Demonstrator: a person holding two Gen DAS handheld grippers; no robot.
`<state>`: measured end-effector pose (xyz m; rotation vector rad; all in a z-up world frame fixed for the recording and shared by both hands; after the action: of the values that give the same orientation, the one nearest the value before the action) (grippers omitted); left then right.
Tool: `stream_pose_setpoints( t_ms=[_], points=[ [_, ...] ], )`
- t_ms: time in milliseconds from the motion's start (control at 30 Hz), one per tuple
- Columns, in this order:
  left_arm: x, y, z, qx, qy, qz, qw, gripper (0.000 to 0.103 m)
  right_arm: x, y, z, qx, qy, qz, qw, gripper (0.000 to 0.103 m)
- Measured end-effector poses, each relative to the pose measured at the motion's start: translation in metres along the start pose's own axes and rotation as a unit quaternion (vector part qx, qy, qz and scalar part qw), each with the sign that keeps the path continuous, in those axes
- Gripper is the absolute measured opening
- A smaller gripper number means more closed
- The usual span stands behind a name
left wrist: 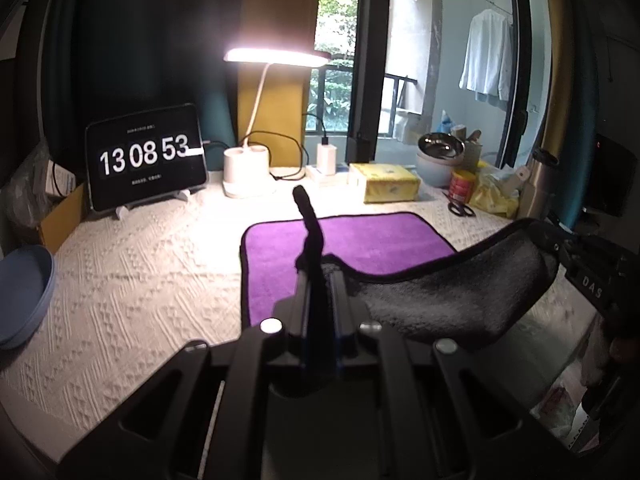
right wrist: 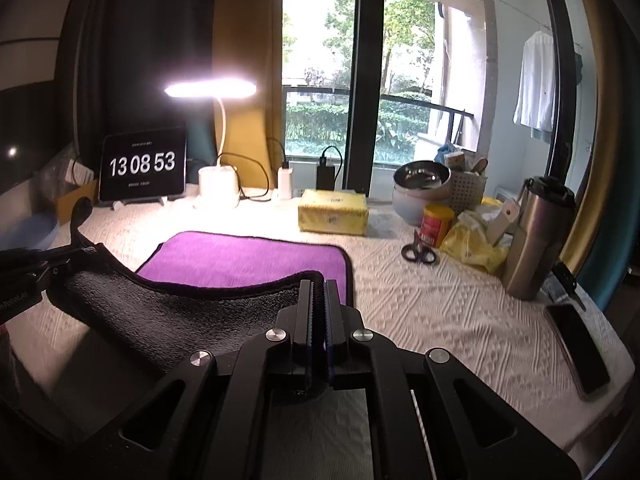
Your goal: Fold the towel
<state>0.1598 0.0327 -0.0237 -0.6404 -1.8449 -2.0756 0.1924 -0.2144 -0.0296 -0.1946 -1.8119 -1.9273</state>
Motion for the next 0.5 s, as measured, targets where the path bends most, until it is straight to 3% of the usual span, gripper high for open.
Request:
stream_pose_setpoints(
  t_ms=[500],
  points=[
    [-0.046, 0.038, 0.022, 0.002, 0.009, -0.002, 1.0000, 0.009, -0.055, 0.040, -0.005, 0.003, 0.009, -0.005, 1.000, 0.005]
  ],
)
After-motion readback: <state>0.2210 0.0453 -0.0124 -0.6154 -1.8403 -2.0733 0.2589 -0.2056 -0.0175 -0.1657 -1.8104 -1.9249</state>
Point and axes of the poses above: each gripper's, at about its wrist camera, not at the fingertips, and x roughly against the way its jaws point, z to its left, y to its top, the point moved 1 cm from there along -x, roughly the way its jaws point, and after that the axes turned 11 degrees about -x, right-handed, at the moved point
